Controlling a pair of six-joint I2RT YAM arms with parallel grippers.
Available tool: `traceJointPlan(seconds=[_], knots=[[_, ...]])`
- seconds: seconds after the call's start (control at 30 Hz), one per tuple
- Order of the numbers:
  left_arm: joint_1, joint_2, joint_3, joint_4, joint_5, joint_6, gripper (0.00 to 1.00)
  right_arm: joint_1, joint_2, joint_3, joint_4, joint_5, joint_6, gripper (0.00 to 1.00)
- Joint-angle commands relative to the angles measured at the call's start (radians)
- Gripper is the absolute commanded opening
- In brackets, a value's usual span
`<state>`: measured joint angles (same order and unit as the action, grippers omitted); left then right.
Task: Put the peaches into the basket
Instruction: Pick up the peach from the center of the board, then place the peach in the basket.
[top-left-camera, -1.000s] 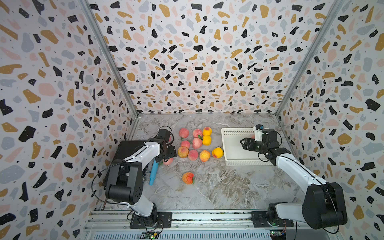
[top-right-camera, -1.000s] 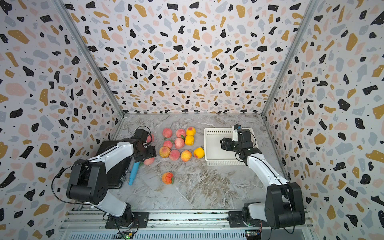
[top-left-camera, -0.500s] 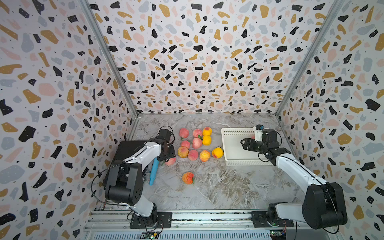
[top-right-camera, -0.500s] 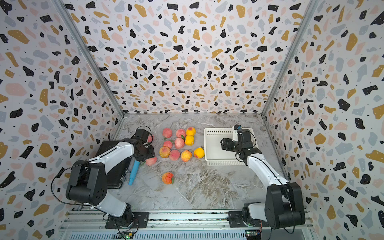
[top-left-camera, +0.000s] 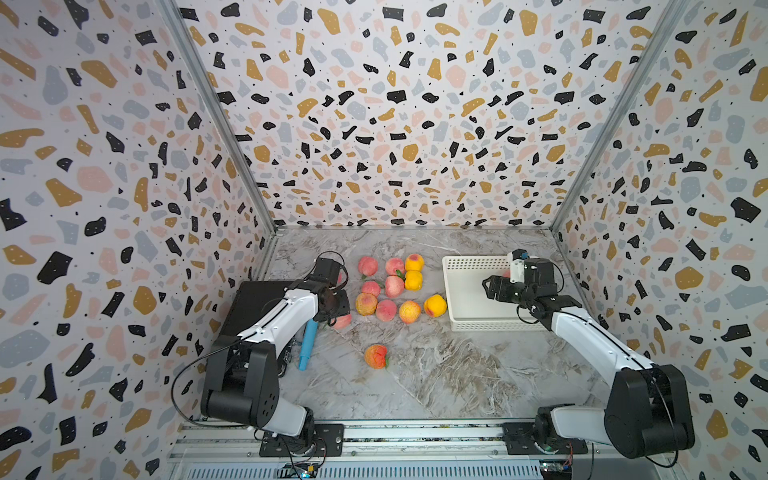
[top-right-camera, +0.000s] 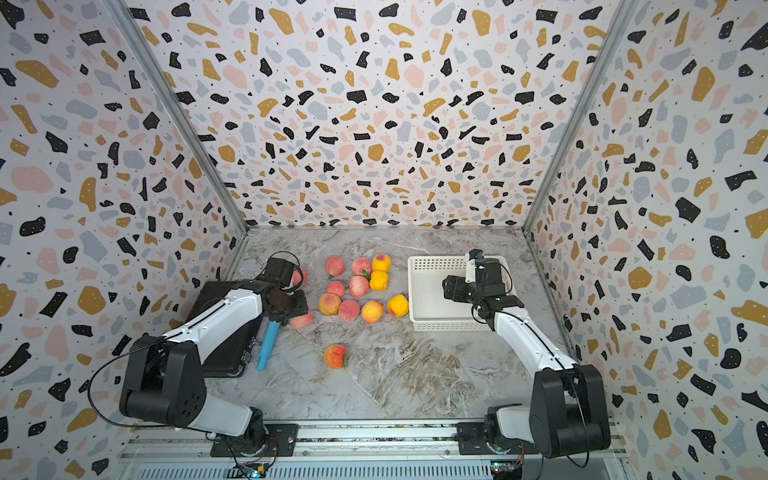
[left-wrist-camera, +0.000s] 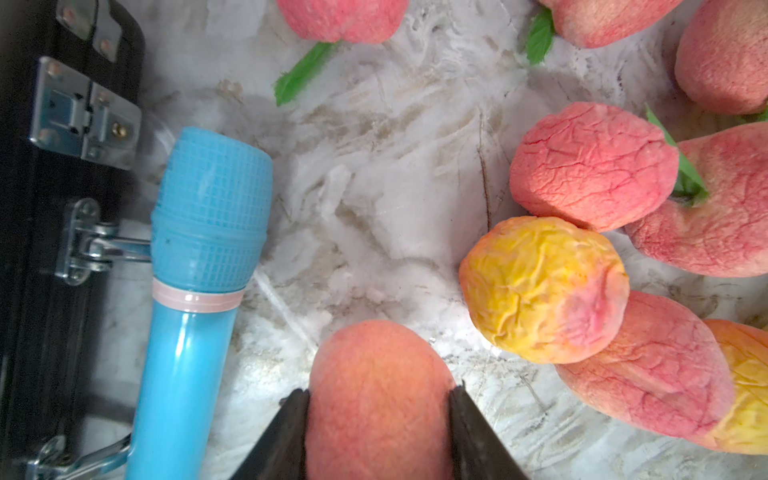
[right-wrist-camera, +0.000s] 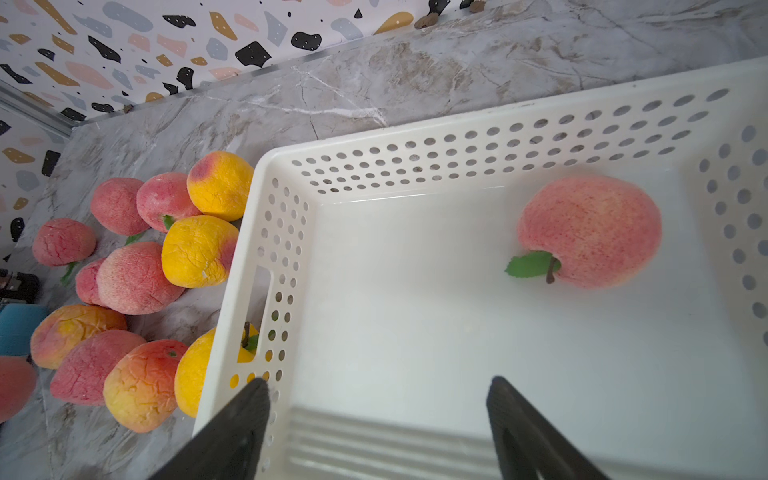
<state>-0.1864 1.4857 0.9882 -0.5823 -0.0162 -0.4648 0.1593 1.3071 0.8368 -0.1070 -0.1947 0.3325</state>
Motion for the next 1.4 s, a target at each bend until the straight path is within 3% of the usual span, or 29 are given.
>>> traceJointPlan(seconds=[0.0,0.3,0.57,0.73,0.97,1.1,1.37], knots=[[-0.003,-0.01,-0.01,-0.01,0.007,0.009,0.36,0.004,0.001,0.041,-0.032,0.007,-0.01,0.84],[-0.065,-0.087,0.058,-0.076,-0.027,0.023,0.36,0.003,0.003,0.044,-0.038,0.017,0.003,0.84],[-0.313,-0.13,0.217,-0.031,-0.073,0.076,0.36,0.003,0.018,0.065,-0.093,0.138,0.035,0.83],[-0.485,-0.028,0.37,0.066,-0.059,0.16,0.37,-0.03,0.01,0.106,-0.15,0.164,0.056,0.84],[-0.663,0.216,0.558,0.184,-0.028,0.279,0.37,-0.17,-0.024,0.16,-0.258,0.184,0.114,0.85],[-0.716,0.34,0.636,0.233,-0.05,0.312,0.37,-0.212,-0.054,0.151,-0.272,0.144,0.129,0.85],[-0.788,0.596,0.845,0.162,-0.145,0.398,0.37,-0.231,-0.102,0.11,-0.298,0.139,0.117,0.86]])
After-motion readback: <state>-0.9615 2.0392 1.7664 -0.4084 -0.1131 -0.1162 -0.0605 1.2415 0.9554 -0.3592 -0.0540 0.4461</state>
